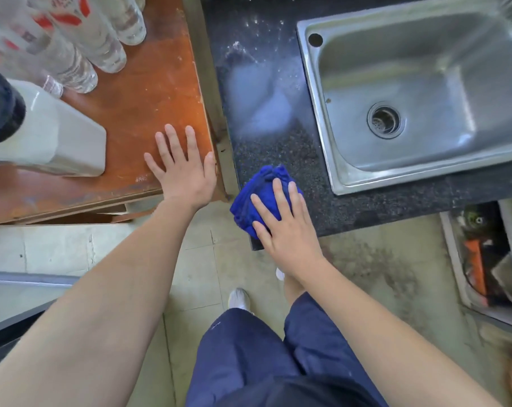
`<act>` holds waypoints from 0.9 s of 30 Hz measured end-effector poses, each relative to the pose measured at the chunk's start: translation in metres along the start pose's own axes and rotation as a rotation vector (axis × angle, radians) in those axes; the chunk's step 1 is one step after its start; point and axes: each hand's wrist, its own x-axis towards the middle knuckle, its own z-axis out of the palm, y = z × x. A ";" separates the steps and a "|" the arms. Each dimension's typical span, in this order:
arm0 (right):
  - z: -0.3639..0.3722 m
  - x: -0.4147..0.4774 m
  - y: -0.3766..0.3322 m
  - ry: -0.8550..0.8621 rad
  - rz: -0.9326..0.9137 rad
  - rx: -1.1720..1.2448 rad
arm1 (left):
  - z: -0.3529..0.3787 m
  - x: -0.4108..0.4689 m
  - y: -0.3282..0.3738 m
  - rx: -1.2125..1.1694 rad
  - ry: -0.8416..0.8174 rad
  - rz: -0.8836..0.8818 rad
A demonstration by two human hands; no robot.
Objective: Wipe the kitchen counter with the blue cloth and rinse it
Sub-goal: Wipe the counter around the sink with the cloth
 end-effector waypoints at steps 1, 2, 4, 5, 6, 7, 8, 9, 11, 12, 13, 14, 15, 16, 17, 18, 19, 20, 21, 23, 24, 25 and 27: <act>0.002 -0.008 0.000 -0.001 0.012 -0.001 | 0.000 0.000 -0.001 -0.002 -0.007 0.005; 0.002 -0.011 0.000 0.003 0.024 0.005 | -0.001 0.000 -0.001 -0.004 -0.012 0.007; 0.001 -0.007 0.001 0.017 0.024 0.023 | -0.002 0.000 0.000 -0.002 -0.012 0.006; 0.000 -0.003 0.001 0.018 0.013 0.025 | -0.003 0.000 0.001 -0.002 -0.016 0.005; -0.002 0.004 0.002 0.018 0.000 0.026 | -0.002 0.001 0.001 -0.001 -0.021 0.005; -0.003 0.013 0.003 0.023 -0.013 0.025 | -0.002 0.001 0.001 0.002 -0.019 0.003; -0.006 0.027 0.004 0.030 -0.025 0.028 | -0.002 0.001 0.001 0.006 -0.009 0.001; -0.010 0.043 0.004 0.038 -0.028 0.033 | -0.001 0.000 0.000 0.010 0.001 0.002; -0.020 0.079 -0.001 0.061 -0.010 0.044 | 0.000 0.001 0.000 0.022 0.013 0.009; -0.024 0.097 -0.005 0.053 0.005 0.046 | 0.000 0.002 0.000 0.025 0.016 0.007; -0.027 0.112 -0.010 0.028 0.022 0.044 | 0.001 0.002 -0.001 0.027 0.015 0.001; -0.030 0.122 -0.014 0.004 0.038 0.041 | 0.001 0.002 -0.001 0.028 0.014 -0.004; -0.031 0.128 -0.017 -0.006 0.055 0.036 | 0.002 0.002 -0.001 0.031 0.019 -0.005; -0.030 0.128 -0.021 -0.002 0.070 0.030 | 0.002 0.001 -0.001 0.036 0.022 -0.003; -0.028 0.123 -0.023 0.005 0.081 0.027 | 0.002 0.001 -0.001 0.038 0.022 -0.002; -0.025 0.112 -0.024 0.014 0.084 0.032 | 0.002 0.001 0.000 0.033 0.022 -0.005; -0.020 0.098 -0.024 0.037 0.075 0.047 | 0.001 0.000 0.000 0.029 0.025 -0.009; -0.014 0.081 -0.025 0.070 0.059 0.065 | 0.000 0.001 -0.001 0.024 0.022 -0.011; -0.007 0.056 -0.022 0.105 0.053 0.074 | 0.000 -0.001 0.003 0.020 0.014 -0.001; 0.008 0.017 -0.021 0.119 0.016 0.083 | -0.002 0.001 -0.001 0.018 0.007 -0.019; 0.013 0.002 -0.018 0.115 0.012 0.079 | -0.003 0.002 -0.002 0.022 0.008 -0.024; 0.015 -0.013 -0.013 0.109 0.020 0.067 | -0.004 0.001 -0.001 0.027 0.002 -0.015; 0.015 -0.031 0.000 0.083 0.022 0.030 | -0.005 -0.001 0.000 0.026 -0.019 -0.004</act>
